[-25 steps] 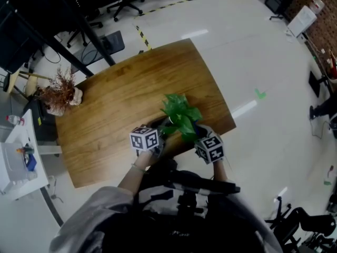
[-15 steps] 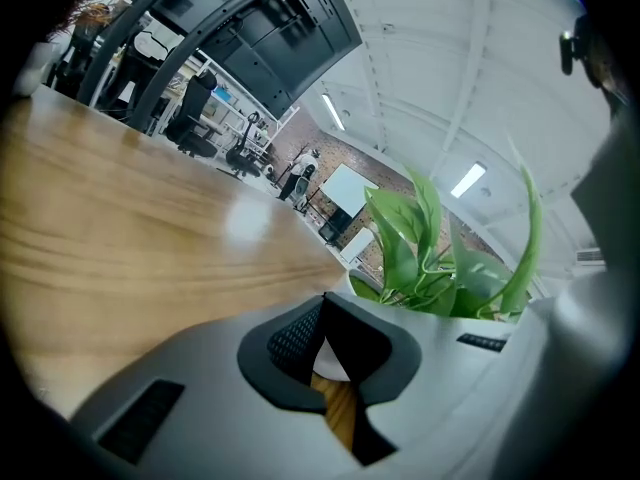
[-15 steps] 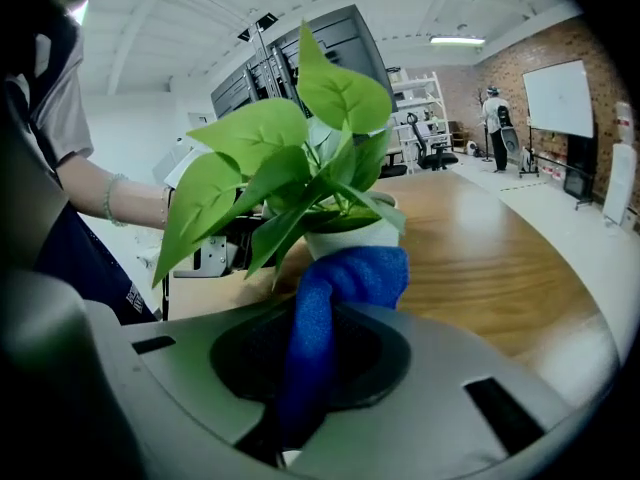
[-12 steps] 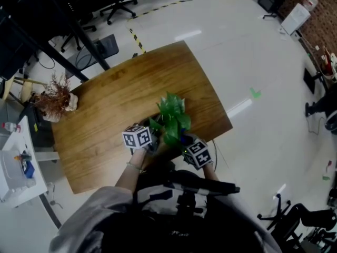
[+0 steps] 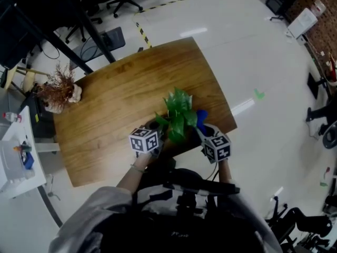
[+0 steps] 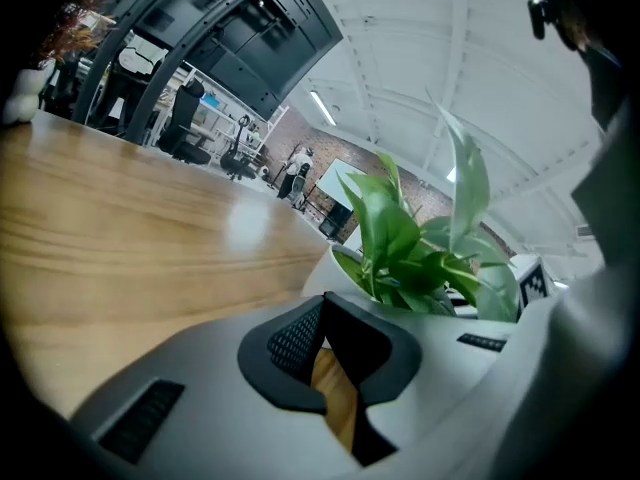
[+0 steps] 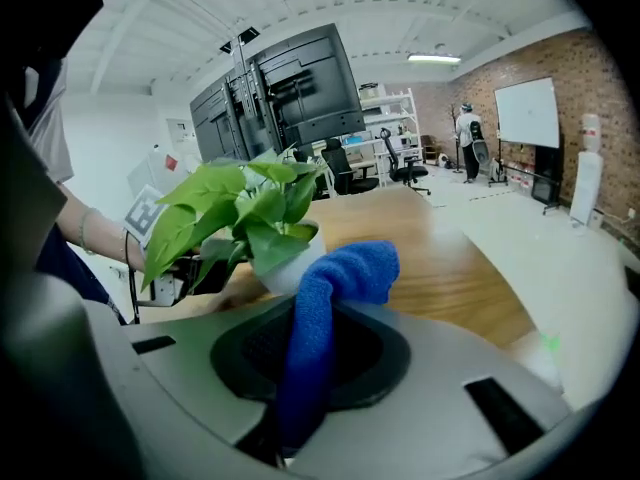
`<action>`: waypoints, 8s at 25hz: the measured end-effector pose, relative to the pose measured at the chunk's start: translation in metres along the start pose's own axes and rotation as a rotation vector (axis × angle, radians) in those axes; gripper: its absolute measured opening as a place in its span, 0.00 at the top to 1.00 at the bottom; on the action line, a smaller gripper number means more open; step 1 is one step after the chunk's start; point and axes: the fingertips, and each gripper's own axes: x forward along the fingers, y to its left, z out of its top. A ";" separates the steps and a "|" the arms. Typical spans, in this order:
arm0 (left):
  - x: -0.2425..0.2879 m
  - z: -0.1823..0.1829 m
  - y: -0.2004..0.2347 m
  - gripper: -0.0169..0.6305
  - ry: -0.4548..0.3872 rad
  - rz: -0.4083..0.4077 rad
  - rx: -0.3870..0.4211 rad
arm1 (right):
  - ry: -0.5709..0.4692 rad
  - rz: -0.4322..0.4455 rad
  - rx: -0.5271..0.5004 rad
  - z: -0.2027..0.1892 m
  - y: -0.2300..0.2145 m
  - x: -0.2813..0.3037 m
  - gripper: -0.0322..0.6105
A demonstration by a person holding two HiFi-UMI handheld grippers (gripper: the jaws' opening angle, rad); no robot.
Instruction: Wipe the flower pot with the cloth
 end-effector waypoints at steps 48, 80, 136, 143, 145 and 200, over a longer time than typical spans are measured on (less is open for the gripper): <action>-0.031 -0.005 -0.011 0.96 -0.105 0.031 -0.101 | 0.052 0.145 -0.247 0.047 0.004 0.035 0.85; -0.031 0.024 0.038 0.96 -0.211 0.167 -0.155 | 0.183 0.333 -0.323 -0.010 0.057 0.038 0.85; -0.029 0.001 0.039 0.96 -0.164 0.102 -0.237 | 0.206 0.453 -0.613 0.059 0.030 0.080 0.85; -0.028 0.019 0.072 0.96 -0.178 0.147 -0.230 | 0.258 0.504 -0.542 0.014 0.061 0.080 0.85; -0.026 0.026 0.078 0.96 -0.178 0.156 -0.226 | 0.264 0.520 -0.524 0.006 0.073 0.081 0.85; -0.041 0.040 -0.011 0.96 -0.115 -0.022 0.122 | -0.134 0.113 0.216 0.043 0.081 0.030 0.86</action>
